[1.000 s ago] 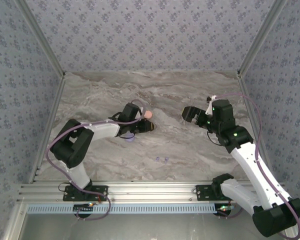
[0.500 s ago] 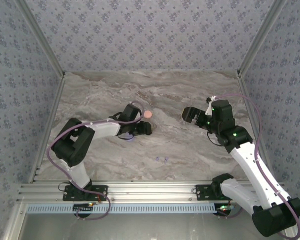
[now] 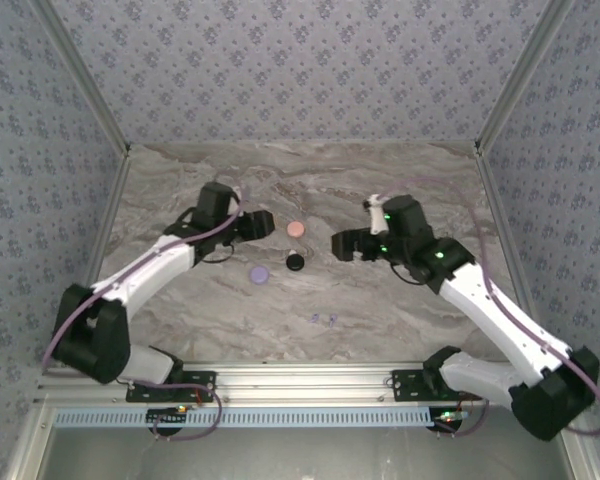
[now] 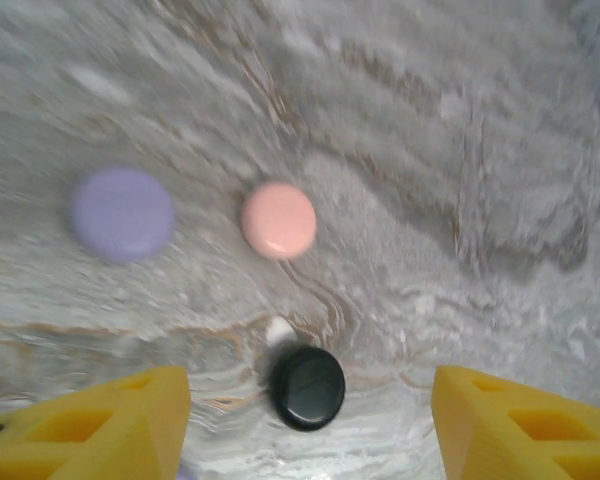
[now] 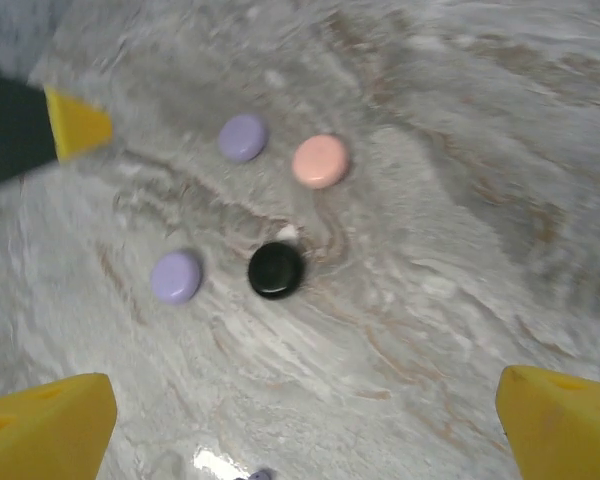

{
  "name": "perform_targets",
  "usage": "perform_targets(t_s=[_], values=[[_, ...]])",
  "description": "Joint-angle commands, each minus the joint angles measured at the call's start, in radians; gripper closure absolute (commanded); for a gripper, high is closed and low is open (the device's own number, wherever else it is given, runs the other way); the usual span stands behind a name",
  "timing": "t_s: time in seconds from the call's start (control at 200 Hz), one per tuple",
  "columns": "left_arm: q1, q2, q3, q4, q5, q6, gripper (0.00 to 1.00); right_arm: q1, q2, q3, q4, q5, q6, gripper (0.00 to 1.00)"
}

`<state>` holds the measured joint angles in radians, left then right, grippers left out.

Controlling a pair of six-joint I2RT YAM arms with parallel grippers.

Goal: Insert wireless bluetooth earbuds into charging case

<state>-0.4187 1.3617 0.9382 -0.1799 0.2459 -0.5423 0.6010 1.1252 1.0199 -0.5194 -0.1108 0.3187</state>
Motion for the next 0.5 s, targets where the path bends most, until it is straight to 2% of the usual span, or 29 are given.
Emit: perform_targets(t_s=[0.0,0.17,0.305,0.38,0.495], values=[[0.096,-0.098,-0.063,-0.06,-0.018,0.02,0.31,0.095,0.133,0.12,-0.074,0.083,-0.139,0.0],[0.293,-0.215,-0.163,-0.078,0.02,-0.028,0.21,0.213,0.405,0.327,-0.155,0.095,-0.296,0.0],[0.442,-0.265,-0.234,-0.075,0.106,-0.08,0.19,0.28,0.588,0.446,-0.143,0.094,-0.472,0.0],[0.49,-0.287,-0.263,-0.077,0.138,-0.092,0.19,0.306,0.664,0.456,-0.087,0.067,-0.583,0.0],[0.518,-0.325,-0.297,-0.087,0.145,-0.087,0.19,0.332,0.759,0.473,0.011,0.017,-0.717,0.0]])
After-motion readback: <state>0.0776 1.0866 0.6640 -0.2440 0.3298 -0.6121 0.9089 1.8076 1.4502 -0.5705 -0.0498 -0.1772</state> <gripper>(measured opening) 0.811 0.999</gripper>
